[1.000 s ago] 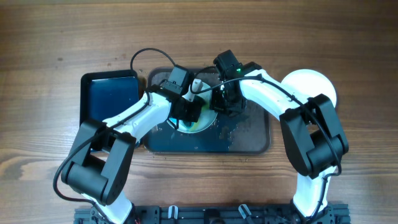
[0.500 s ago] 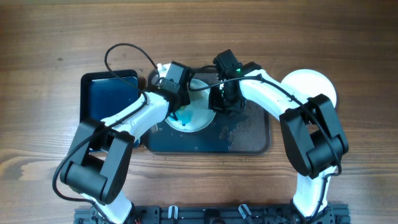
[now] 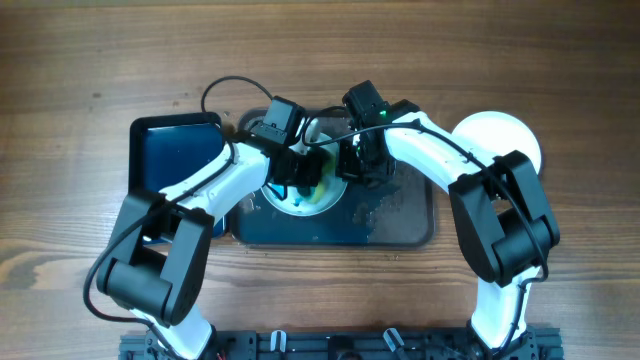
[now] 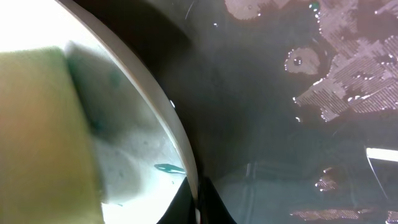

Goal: Clean dirty plates on tray and stack at the side
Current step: 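Scrub the third plate with the sponge in left gripper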

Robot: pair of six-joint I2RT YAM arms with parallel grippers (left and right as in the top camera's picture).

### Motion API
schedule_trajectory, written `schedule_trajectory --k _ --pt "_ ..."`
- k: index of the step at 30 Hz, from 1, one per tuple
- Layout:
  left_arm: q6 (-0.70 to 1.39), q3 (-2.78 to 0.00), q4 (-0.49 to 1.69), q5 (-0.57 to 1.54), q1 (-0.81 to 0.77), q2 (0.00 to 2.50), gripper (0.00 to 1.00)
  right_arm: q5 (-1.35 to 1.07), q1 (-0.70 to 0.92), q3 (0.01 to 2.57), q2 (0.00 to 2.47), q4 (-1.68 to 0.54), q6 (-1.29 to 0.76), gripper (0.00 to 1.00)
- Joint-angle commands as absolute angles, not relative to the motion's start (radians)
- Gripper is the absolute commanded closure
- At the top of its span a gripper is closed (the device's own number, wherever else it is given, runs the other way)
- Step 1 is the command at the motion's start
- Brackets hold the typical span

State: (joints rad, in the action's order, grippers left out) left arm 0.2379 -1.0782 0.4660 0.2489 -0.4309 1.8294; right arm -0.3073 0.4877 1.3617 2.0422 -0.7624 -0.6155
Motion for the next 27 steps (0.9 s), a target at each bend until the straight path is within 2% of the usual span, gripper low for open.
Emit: schedule_trajectory --k 1,4,8,14,15,19,22,27 --pt "0.431 -1.100 0.453 -0.282 -0.432 1.844 0.96 -0.316 0.490 1.359 2.056 -0.763 -0.602 0.96" --pt "0.489 -1.100 0.477 -0.387 -0.432 1.846 0.96 -0.316 0.490 1.359 2.055 -0.762 -0.602 0.96" --pt "0.611 -1.100 0.623 -0.316 -0.432 1.846 0.96 -0.317 0.490 1.359 2.056 -0.760 -0.598 0.96" --pt "0.584 -1.100 0.826 0.285 -0.432 1.846 0.96 -0.324 0.490 1.359 2.055 -0.755 -0.594 0.96" --pt "0.519 -1.100 0.820 0.434 -0.432 1.846 0.96 -0.324 0.490 1.359 2.056 -0.756 -0.593 0.96" --pt "0.414 -1.111 0.694 0.791 -0.428 1.842 0.96 -0.339 0.490 1.359 2.055 -0.756 -0.576 0.96" --pt "0.414 -1.174 0.669 0.791 -0.401 1.833 0.96 -0.339 0.490 1.359 2.055 -0.756 -0.571 0.96" --pt "0.435 -1.324 0.730 0.622 -0.290 1.797 0.96 -0.339 0.490 1.359 2.055 -0.756 -0.563 0.96"
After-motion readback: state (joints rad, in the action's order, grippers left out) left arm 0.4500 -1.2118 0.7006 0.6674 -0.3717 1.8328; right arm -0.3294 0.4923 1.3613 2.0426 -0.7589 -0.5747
